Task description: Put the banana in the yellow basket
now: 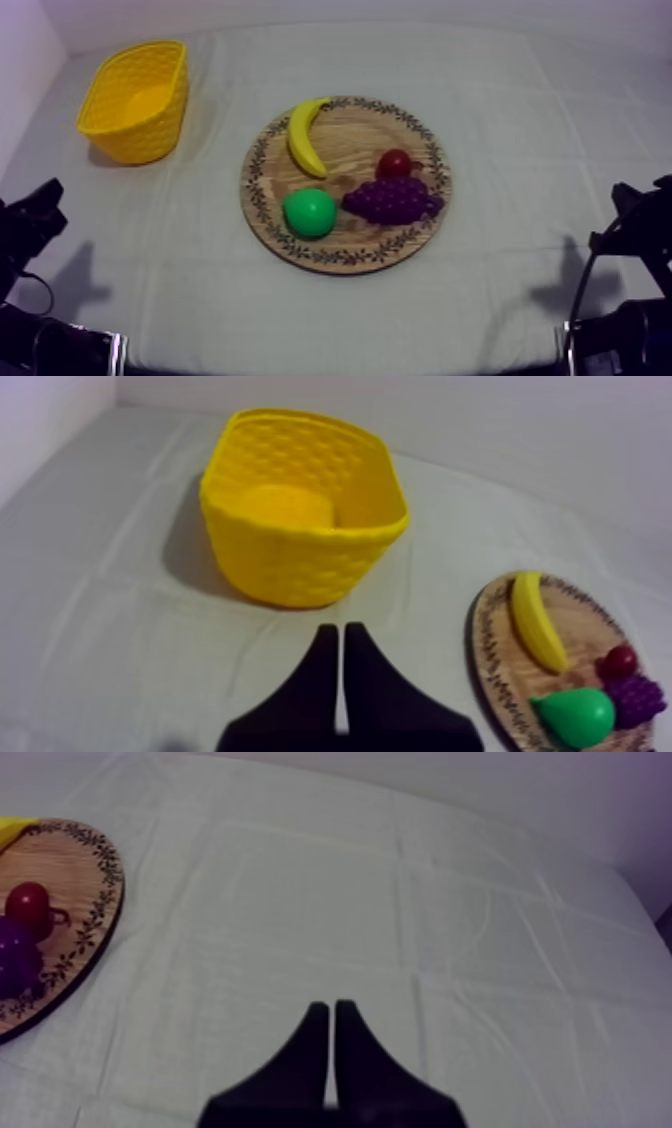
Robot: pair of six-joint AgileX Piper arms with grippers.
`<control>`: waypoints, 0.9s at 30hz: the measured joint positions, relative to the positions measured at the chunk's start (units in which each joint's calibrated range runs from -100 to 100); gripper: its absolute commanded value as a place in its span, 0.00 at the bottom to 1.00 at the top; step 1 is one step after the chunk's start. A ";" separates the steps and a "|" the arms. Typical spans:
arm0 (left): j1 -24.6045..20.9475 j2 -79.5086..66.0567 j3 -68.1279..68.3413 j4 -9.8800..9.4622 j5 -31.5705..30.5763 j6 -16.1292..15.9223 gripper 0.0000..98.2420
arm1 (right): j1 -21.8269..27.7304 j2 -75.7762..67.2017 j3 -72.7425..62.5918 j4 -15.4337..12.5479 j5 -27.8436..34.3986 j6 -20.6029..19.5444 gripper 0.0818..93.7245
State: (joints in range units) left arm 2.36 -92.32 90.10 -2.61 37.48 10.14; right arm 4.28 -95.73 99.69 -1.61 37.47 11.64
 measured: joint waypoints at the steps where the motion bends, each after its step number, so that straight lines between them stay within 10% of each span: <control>1: 0.15 1.84 -1.78 0.32 -0.32 0.24 0.00 | 0.00 0.00 0.00 0.00 0.00 0.00 0.00; 12: 2.86 24.51 -28.17 4.64 4.26 -3.61 0.01 | 0.00 0.00 0.00 0.00 0.00 -0.02 0.00; 27: 11.97 49.87 -52.80 5.10 12.25 4.45 0.00 | 0.00 0.00 0.00 0.00 0.00 0.01 0.00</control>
State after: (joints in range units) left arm 14.33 -42.45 37.30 2.49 49.73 14.59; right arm 4.28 -95.73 99.69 -1.61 37.47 11.65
